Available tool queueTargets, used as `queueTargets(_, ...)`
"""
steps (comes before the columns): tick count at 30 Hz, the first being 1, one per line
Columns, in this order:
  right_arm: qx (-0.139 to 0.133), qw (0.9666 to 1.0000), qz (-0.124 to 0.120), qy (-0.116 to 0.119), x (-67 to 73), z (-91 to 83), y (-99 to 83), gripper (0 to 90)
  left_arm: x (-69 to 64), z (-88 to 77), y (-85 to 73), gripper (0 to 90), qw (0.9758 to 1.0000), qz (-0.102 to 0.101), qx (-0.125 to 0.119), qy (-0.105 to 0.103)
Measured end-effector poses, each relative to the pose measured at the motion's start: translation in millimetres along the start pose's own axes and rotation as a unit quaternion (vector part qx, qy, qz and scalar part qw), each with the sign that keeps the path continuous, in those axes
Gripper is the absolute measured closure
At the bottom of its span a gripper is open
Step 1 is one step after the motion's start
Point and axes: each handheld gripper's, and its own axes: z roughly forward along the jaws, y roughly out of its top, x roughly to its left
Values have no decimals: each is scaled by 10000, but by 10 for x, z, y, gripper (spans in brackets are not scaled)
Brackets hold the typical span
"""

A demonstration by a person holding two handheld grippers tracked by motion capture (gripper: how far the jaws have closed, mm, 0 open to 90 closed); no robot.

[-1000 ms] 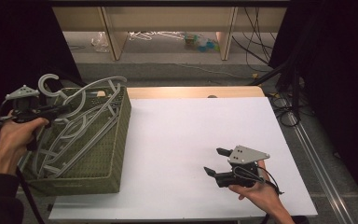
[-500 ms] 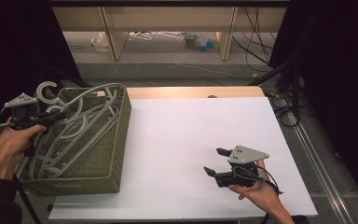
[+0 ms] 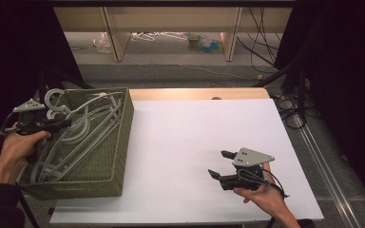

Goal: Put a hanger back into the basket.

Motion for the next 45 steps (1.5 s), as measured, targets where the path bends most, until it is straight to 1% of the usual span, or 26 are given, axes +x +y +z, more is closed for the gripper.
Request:
queueTargets(1,-4,10000,6,-15,0,-1,3,257,-3,23,-6,791,10000,20,35,-21)
queueTargets(2,-4,10000,4,-11,1,-1,4,257,10,21,-3,790,9996,178,202,9)
queueTargets(3,-2,10000,4,-7,2,-1,2,257,-11,60,-10,790,9999,59,116,9)
queueTargets(4,15,10000,-1,5,2,1,-2,257,-20,83,-15,789,9999,23,122,1)
queueTargets(5,15,10000,-1,5,2,1,-2,257,-18,96,-14,789,9998,54,198,10)
queueTargets(8,9,10000,11,4,1,0,1,258,-38,155,-34,787,9996,-73,282,-4)
queueTargets(11,4,10000,1,-15,-4,-3,-3,258,-43,211,-73,788,9988,20,484,121)
queueTargets(15,-47,10000,5,-31,2,5,-4,258,-27,281,-157,786,9981,-151,575,154)
queueTargets(23,-10,10000,-2,-11,-8,0,0,258,15,327,-238,781,9975,-349,551,259)
queueTargets(24,-12,10000,-5,-12,-9,0,1,258,49,305,-237,780,9968,-142,725,301)
queueTargets(25,-2,10000,15,2,-5,-1,0,258,29,340,-250,780,9974,-353,534,330)
queueTargets(26,-8,10000,2,-4,-5,0,-3,258,57,324,-251,779,9969,-239,660,362)
queueTargets(28,-9,10000,-2,-8,-8,1,-1,258,74,351,-282,778,9967,-416,560,415)
queueTargets(29,-9,10000,-2,-8,-8,1,-1,258,74,351,-282,778,9967,-416,560,415)
queueTargets(30,-11,10000,3,-4,-7,1,-1,258,105,330,-287,778,9962,-253,728,417)
queueTargets(31,-10,10000,-4,-7,-7,2,-4,258,83,365,-301,777,9963,-489,521,479)
queueTargets(32,4,10000,8,-5,-9,2,-5,258,111,351,-310,773,9958,-419,628,511)
queueTargets(33,4,10000,8,-5,-9,2,-5,258,111,351,-310,757,9958,-419,628,511)
queueTargets(34,-39,10000,13,-21,-8,12,-6,258,127,344,-316,722,9951,-528,594,586)
queueTargets(36,7,10000,13,6,-7,1,-8,258,127,328,-316,668,9945,-596,549,666)
queueTargets(38,-58,10000,13,-31,-7,11,-12,258,134,287,-311,596,9945,-567,527,701)
queueTargets(39,-64,10000,24,-55,-11,12,-10,258,121,266,-305,596,9942,-620,406,786)
queueTargets(40,7,10000,46,-19,-16,-2,-5,257,69,225,-277,507,9941,-665,66,849)
queueTargets(41,-42,10000,24,-33,-16,5,-8,256,43,197,-266,479,9943,-722,-85,774)
queueTargets(44,-18,10000,37,-35,-16,-1,-5,256,-6,137,-250,430,9936,-861,-285,672)
queueTargets(45,-11,10000,51,-29,-16,1,-1,254,-26,122,-246,420,9938,-833,-317,659)
